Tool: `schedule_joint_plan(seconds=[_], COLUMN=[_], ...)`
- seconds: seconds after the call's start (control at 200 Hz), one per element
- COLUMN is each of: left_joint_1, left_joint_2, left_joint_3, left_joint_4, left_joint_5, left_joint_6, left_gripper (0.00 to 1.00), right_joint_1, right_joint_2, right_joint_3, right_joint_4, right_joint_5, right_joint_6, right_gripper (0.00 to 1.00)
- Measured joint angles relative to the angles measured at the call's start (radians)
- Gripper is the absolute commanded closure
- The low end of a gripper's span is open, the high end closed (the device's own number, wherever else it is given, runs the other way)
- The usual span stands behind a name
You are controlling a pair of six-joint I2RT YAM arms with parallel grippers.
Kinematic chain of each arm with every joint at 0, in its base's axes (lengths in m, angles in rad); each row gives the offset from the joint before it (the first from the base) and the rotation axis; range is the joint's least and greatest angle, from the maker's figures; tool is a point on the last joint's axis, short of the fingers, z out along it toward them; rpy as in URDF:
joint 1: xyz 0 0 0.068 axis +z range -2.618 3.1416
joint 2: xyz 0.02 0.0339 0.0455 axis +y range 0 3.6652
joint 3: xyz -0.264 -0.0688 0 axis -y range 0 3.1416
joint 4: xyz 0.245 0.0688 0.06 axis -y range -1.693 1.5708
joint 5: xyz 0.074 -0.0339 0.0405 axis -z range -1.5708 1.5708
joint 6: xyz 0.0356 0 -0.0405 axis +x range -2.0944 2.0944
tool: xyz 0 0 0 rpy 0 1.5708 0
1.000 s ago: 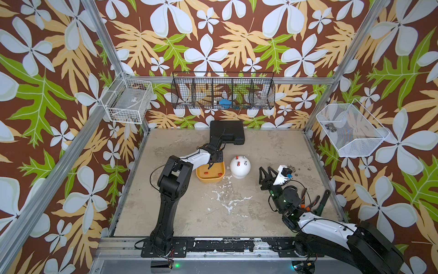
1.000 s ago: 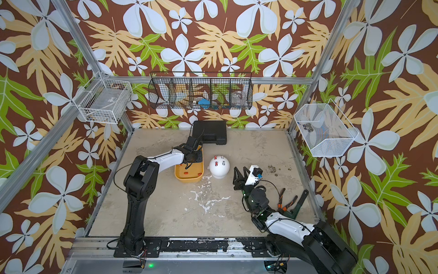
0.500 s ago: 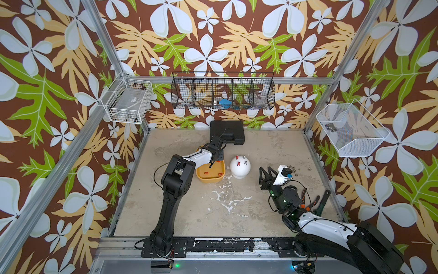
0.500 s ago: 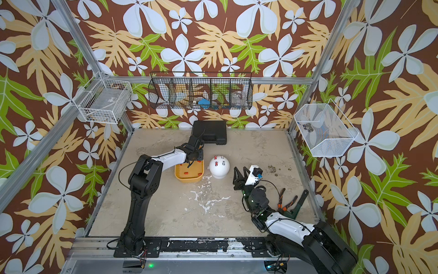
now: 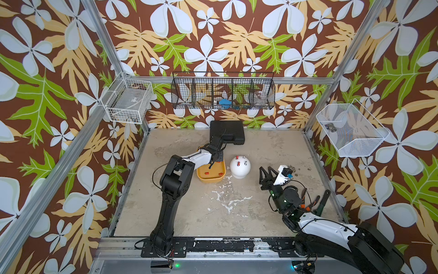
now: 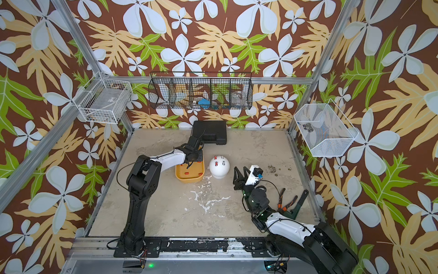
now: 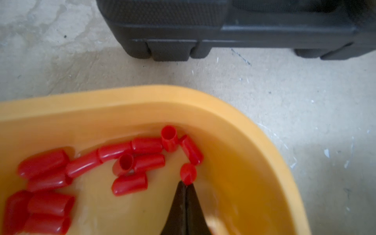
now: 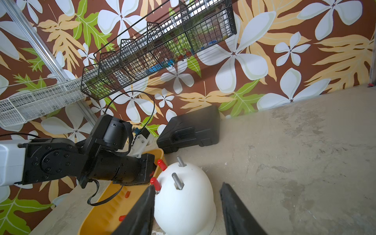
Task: Cover the protruding screws with screw protection sleeves
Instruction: Pick up the screw protection sleeve from the storage box.
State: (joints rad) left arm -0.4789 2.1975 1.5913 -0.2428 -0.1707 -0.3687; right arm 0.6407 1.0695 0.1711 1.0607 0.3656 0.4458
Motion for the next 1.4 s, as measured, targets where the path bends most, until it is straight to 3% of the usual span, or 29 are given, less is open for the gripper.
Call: schedule_joint_plan(seconds=[0.465, 0.766, 1.036, 1.276, 1.396], left_joint_1=[0.0, -0.035, -0.042, -0.122, -0.209], left_joint_2=[-0.148, -0.505, -0.468, -0.596, -0.611], left_joint_3=[-0.071, -0.391, -0.385, -0.42, -0.439], left_joint_4=[0.007, 0.073, 0.061, 0.026, -0.019], left_joint_5=[0.047, 0.077, 0.105, 0.134, 0.137], left_joint_6=[-0.004, -0.022, -0.019, -0.025, -0.048], left_gripper=[1.0, 1.0, 1.0, 1.0, 1.0], right_joint_1=[0.0, 0.0, 0.0, 0.0, 0.0], right_joint_2=[-0.005, -0.056, -0.029, -0.046, -0.092], right_joint_3=[-0.001, -0.012, -0.012, -0.012, -0.005], right_joint_4=[0.0, -0.006, -0.007, -0.008, -0.044], right_joint_5=[0.0, 0.008, 0.008, 0.012, 0.032], right_joint_6=[0.0, -0.002, -0.001, -0.006, -0.006], right_gripper=[0.47, 0.46, 0.46, 0.46, 0.46])
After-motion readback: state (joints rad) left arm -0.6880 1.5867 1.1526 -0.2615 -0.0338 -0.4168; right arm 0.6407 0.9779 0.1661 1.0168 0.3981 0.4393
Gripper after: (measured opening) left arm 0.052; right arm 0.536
